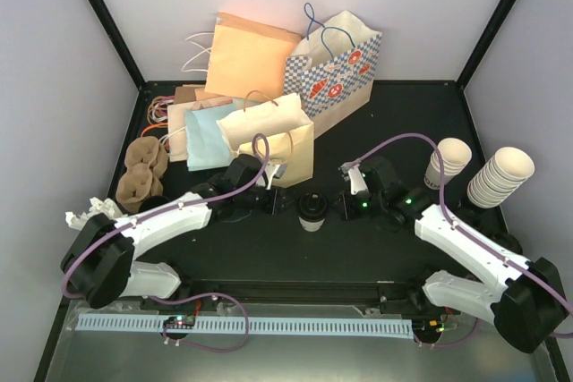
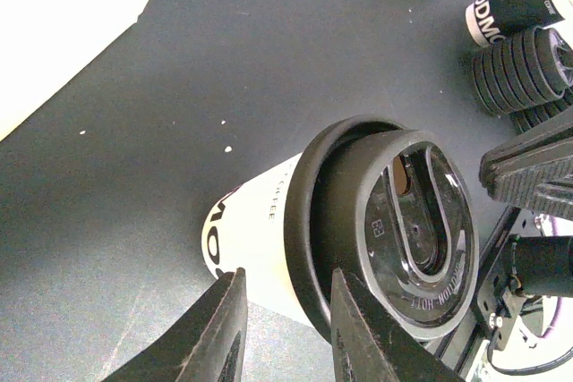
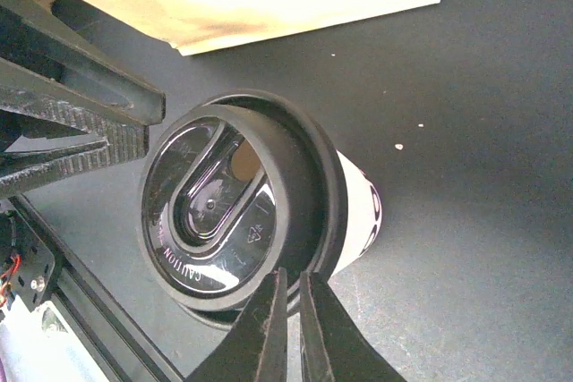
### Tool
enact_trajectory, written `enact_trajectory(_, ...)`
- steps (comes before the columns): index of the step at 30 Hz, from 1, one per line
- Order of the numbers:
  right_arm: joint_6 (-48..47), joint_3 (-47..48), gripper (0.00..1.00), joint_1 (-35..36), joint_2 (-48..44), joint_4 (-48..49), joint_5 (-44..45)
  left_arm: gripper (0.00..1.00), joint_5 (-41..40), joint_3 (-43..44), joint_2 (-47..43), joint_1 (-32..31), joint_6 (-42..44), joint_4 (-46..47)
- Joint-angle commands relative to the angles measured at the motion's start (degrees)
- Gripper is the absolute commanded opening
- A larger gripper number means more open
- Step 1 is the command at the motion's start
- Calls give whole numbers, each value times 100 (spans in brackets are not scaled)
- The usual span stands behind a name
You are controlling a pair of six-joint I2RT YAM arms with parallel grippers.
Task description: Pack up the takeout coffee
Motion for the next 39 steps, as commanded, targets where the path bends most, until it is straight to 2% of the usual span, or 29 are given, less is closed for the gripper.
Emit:
enact_trajectory(1,-44,112,11,-45,121,197,-132,28,132,78,92,40,-66,179)
enact_trajectory(7,-113,144,17,-55,226,148,-66,28,164,99,149,34,-54,182)
enact_trajectory(15,-142,126,17,-71,351,184,-58,22,269,100,201,34,-44,223)
enact_trajectory(22,-155,108,17,-66,418,225,-88,22,485,95,280,34,5,295)
enact_trajectory(29,-182,75,17,-69,504,261,-153,12,518,130,419,37,21,252)
enact_trajectory(39,-157,-459,16,-68,698,414,-294,10,458,-12,561,2,49,197)
